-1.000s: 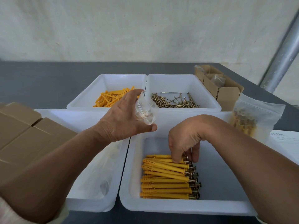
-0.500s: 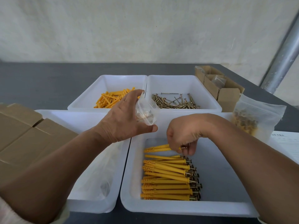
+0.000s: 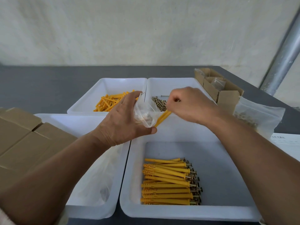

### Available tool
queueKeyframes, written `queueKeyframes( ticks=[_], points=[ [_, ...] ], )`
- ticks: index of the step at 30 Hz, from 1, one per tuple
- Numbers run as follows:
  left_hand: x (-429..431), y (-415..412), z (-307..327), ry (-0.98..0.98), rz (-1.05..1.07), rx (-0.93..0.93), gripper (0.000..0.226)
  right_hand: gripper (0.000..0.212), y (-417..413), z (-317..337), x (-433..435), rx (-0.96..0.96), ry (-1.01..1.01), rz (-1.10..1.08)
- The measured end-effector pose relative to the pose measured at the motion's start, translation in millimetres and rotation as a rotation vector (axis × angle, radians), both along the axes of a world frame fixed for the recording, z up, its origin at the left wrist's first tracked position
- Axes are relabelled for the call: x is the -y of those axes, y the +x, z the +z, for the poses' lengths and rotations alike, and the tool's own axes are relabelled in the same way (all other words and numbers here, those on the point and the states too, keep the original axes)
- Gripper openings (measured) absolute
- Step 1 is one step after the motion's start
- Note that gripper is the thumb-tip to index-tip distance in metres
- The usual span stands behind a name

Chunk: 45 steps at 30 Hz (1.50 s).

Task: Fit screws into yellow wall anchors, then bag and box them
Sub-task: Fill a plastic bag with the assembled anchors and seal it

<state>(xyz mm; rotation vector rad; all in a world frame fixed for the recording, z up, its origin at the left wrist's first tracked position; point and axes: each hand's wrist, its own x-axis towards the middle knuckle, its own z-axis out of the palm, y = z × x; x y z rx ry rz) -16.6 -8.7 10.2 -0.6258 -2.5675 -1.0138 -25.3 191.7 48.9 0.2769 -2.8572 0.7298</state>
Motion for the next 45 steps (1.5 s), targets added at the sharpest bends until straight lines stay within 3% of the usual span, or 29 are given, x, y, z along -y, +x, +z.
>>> queueKeyframes(
  ticks=[6, 10, 27, 32, 37, 40, 43, 45],
  points=[
    [0, -1, -1, -0.001, 0.004, -0.021, 0.102, 0.019, -2, 14, -11, -0.353, -0.386, -0.192],
    [1, -3, -3, -0.022, 0.018, -0.043, 0.101, 0.017, 2, 14, -7, -0.363, -0.527, -0.119],
    [-2, 0, -5, -0.075, -0.053, -0.131, 0.105, 0.012, 17, -18, 41, -0.108, -0.148, 0.337],
    [-2, -1, -3, -0.035, -0.042, -0.094, 0.102, 0.025, 15, -14, 35, -0.085, -0.177, 0.327],
    [-1, -2, -3, -0.026, 0.005, -0.066, 0.101, 0.031, 11, -5, 25, -0.163, -0.304, 0.089],
    [-1, -2, -2, -0.019, 0.015, -0.058, 0.099, 0.032, 10, 1, 16, -0.027, -0.118, 0.005],
    [-2, -1, -2, -0.023, 0.023, -0.054, 0.102, 0.033, 12, -1, 13, 0.307, 0.306, 0.079],
    [-2, -1, -2, -0.034, 0.026, -0.056, 0.103, 0.030, 14, -8, 14, 0.526, 0.432, 0.170]
  ],
)
